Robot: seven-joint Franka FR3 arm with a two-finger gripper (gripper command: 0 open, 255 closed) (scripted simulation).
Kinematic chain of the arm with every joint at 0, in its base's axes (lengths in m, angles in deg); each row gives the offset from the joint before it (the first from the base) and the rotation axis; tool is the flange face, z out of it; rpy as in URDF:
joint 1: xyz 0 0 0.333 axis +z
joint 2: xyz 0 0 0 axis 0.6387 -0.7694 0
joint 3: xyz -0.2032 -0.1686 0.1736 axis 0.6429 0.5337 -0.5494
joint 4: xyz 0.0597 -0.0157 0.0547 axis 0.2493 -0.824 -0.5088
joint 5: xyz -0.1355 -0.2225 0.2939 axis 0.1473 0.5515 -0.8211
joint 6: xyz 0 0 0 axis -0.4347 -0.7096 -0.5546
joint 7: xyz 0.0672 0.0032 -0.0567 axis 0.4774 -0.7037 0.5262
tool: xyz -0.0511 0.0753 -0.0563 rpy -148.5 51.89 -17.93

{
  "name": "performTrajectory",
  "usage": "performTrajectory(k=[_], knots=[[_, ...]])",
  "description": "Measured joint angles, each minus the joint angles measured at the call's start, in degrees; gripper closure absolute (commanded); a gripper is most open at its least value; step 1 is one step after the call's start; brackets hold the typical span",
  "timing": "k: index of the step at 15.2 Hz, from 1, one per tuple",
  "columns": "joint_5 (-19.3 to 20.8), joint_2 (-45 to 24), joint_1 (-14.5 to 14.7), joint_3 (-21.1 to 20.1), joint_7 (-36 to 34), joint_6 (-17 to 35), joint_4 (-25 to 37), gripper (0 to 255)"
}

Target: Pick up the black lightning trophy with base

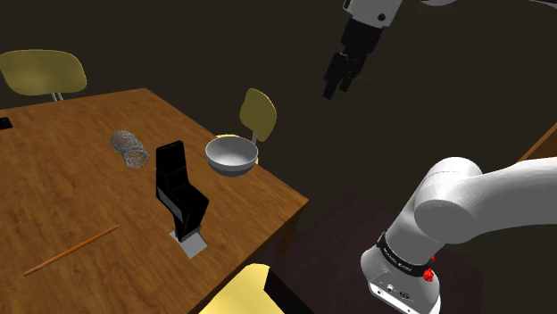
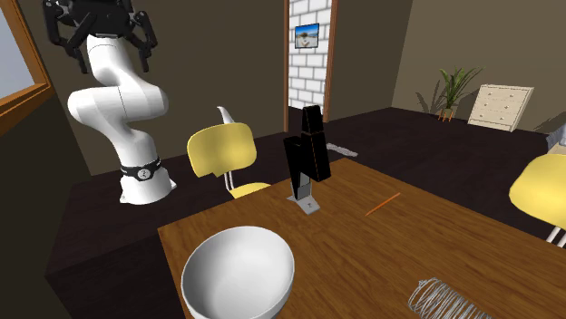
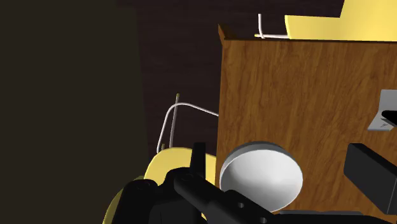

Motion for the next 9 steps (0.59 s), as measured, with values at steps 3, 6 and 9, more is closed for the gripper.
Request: performTrajectory(k=[3, 6, 9], knots=[[-0.79, -1.16, 0.6, -1.36, -1.14, 0.9, -0.02, 0], [-2.48, -3.58, 1.9, -4.39, -3.66, 3.26, -0.59, 0], [-4.0, -6.36, 3.14, -7.4, -6.1, 5.76, -0.93, 0]])
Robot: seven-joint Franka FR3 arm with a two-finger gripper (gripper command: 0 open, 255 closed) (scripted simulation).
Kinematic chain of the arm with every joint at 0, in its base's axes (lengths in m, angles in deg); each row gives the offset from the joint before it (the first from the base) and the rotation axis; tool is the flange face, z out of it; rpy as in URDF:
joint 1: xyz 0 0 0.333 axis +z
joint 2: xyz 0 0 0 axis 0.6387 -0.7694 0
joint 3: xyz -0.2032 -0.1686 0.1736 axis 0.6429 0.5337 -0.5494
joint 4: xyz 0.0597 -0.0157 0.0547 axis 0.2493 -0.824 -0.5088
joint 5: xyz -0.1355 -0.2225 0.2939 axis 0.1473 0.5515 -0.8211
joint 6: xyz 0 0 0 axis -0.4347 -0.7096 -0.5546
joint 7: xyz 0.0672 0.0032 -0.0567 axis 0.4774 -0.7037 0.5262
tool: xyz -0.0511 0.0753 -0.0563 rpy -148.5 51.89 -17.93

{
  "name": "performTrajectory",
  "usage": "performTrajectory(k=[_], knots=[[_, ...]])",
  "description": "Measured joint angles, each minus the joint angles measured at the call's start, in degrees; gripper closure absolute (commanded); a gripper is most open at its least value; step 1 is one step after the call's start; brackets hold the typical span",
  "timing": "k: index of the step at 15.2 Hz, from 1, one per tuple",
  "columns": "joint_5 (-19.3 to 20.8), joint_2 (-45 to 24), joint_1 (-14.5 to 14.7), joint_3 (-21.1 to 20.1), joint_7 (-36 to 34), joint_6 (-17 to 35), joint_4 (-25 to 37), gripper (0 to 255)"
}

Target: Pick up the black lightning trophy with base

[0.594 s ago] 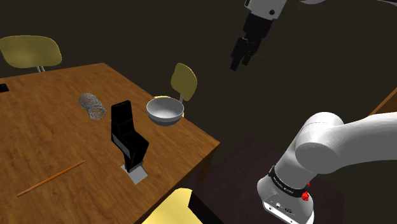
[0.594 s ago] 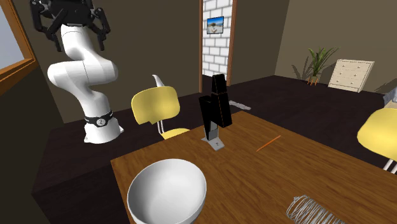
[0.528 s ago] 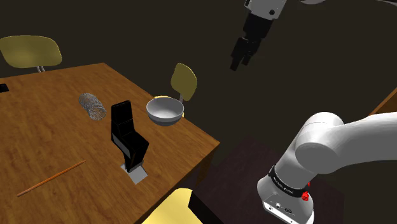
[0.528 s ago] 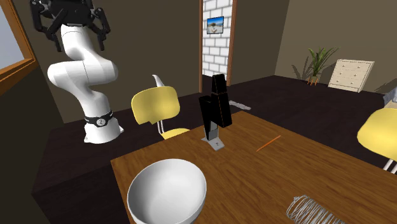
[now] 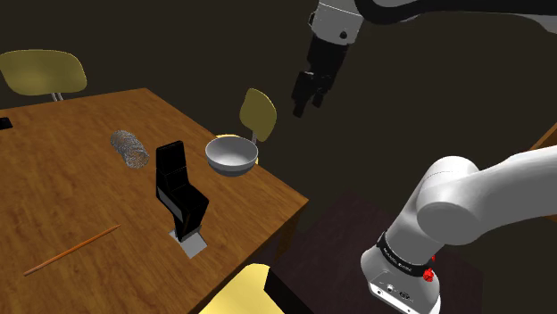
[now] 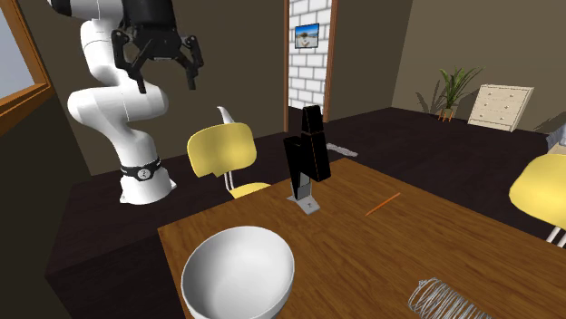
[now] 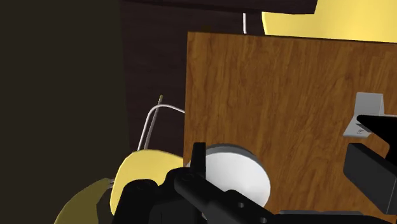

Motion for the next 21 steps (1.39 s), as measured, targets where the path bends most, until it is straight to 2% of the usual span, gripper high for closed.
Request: performTrajectory(k=[6, 12, 17, 21], knots=[[-2.54, -8.51, 2.3, -6.99, -5.97, 5.16, 2.31, 0], [-3.02, -17.75, 3.8, -13.33, -11.68, 9.92, 5.76, 0], [-1.19, -26.97, 4.55, -18.25, -16.94, 12.93, 10.7, 0], [2.19, -35.68, 5.43, -21.95, -22.06, 15.22, 15.58, 0]])
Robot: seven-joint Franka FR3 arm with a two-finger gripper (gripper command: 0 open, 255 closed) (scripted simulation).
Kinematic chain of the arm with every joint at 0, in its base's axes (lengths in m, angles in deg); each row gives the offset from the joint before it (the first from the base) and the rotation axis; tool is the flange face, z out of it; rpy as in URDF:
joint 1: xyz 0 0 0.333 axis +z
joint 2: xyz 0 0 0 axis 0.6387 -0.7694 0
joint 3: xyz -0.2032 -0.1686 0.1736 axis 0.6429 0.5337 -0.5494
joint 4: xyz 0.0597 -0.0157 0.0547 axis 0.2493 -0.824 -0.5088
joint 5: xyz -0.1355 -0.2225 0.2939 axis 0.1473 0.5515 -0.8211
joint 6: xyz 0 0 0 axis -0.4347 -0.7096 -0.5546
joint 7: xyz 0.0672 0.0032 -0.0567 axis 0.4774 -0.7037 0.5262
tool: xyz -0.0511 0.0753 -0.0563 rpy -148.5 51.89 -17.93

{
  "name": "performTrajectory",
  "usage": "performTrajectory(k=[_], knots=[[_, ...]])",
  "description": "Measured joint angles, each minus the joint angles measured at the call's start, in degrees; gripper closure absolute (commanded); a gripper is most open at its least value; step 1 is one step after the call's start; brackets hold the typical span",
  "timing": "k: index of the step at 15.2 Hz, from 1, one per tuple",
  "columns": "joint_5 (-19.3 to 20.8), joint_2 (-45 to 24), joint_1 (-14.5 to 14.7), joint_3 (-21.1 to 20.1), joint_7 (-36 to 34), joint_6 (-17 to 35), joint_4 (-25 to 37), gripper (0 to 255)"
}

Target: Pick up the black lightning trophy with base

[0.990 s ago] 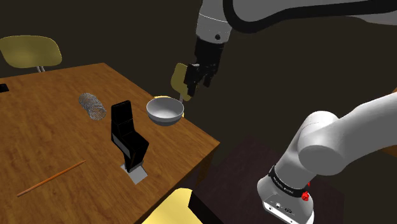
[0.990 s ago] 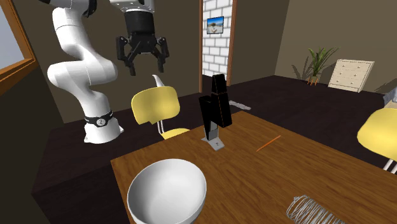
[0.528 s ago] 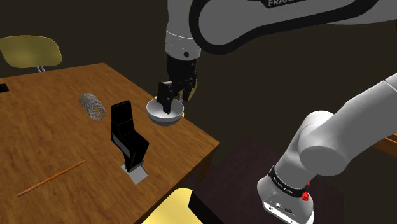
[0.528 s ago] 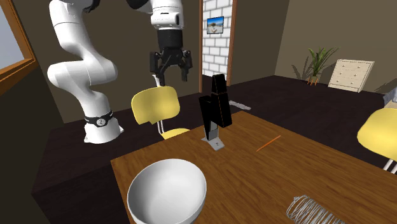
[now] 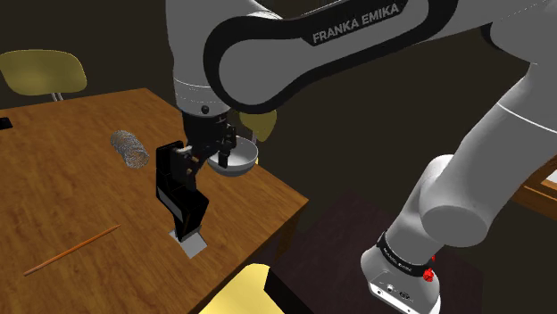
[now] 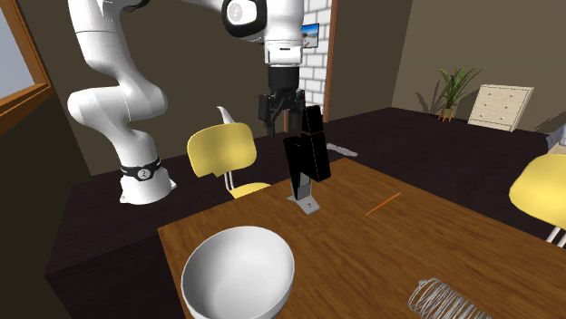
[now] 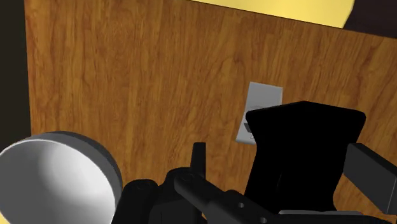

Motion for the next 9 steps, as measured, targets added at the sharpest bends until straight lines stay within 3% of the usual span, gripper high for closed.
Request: performTrajectory(k=[4, 9], knots=[[3.93, -7.74, 1.54, -2.21, -4.64, 0.89, 5.05, 0], [5.4, -10.09, 2.04, -2.45, -6.09, 4.33, 3.48, 0]])
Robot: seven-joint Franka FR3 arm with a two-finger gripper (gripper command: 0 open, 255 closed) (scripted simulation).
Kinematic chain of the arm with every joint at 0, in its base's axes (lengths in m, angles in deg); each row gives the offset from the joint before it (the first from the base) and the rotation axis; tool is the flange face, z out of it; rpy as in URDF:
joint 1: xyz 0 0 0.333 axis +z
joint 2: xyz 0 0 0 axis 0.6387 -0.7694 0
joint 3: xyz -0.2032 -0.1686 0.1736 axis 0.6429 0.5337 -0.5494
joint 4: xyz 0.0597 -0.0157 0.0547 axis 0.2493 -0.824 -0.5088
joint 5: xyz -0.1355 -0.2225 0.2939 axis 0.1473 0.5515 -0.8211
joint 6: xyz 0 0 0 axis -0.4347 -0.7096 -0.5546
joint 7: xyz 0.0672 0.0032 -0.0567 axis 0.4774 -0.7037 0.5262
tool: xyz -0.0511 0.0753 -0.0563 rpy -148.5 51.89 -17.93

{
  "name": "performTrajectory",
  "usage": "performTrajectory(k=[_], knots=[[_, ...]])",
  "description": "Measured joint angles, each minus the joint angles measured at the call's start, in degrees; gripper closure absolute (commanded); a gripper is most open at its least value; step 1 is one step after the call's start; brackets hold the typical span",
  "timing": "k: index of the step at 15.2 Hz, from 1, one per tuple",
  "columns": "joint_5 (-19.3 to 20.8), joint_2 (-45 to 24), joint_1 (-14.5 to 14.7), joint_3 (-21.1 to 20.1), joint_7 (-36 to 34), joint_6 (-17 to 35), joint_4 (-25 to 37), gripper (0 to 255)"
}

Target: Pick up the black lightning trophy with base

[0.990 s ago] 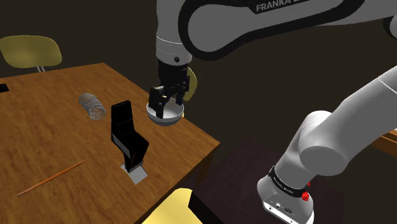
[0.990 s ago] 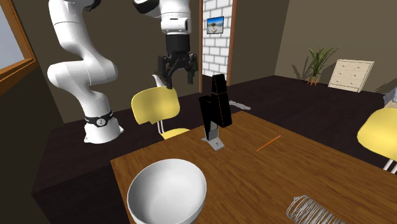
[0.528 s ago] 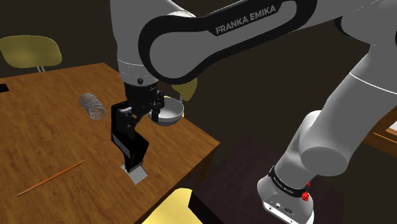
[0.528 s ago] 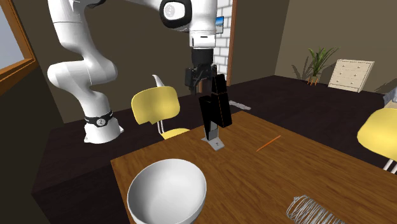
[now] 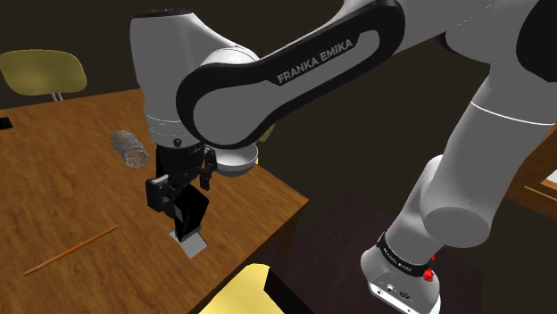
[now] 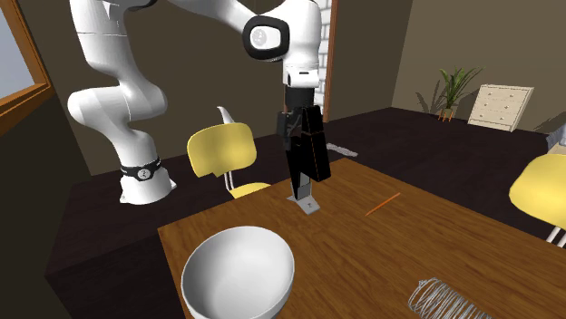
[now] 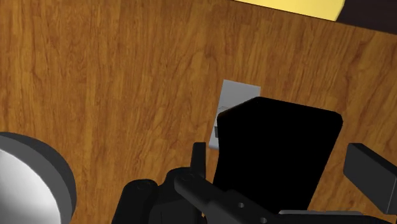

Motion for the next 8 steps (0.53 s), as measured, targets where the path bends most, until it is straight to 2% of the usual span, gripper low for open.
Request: performTrajectory(k=[2, 3, 8], knots=[[0.67, -0.98, 0.07, 0.08, -0.37, 1.35, -0.54, 0], [0.74, -1.09, 0.07, 0.1, -0.41, 1.63, -0.74, 255], [0.86, -1.13, 0.07, 0.12, -0.46, 1.87, -0.79, 255]])
